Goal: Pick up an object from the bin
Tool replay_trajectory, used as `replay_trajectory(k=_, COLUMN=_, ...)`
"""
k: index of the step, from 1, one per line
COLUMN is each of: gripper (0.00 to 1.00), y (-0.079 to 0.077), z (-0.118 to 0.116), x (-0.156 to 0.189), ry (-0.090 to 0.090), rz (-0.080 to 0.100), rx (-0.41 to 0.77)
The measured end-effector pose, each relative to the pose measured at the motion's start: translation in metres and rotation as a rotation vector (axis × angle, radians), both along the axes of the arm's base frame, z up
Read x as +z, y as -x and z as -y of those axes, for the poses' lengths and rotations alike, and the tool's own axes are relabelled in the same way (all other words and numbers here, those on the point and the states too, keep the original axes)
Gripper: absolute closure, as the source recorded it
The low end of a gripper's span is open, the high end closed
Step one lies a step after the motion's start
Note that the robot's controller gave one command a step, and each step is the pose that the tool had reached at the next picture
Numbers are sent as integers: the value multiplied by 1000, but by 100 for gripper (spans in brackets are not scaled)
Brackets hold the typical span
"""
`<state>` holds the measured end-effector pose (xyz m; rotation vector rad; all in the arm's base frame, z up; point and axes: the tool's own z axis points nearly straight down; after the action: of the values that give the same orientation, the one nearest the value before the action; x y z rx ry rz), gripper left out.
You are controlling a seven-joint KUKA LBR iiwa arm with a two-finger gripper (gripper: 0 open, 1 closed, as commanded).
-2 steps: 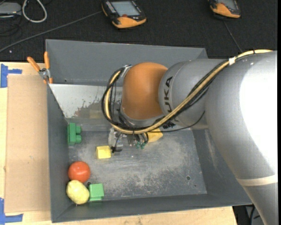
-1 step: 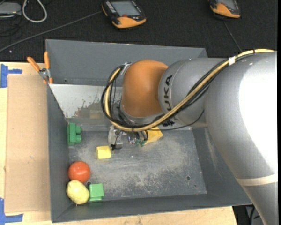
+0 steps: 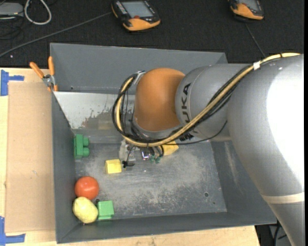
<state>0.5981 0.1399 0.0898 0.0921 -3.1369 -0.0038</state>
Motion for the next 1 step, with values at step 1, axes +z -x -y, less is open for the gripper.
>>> replay_trajectory(k=1, gripper=0, y=-17, z=-5, x=7, ry=-1, rz=4, rx=22)
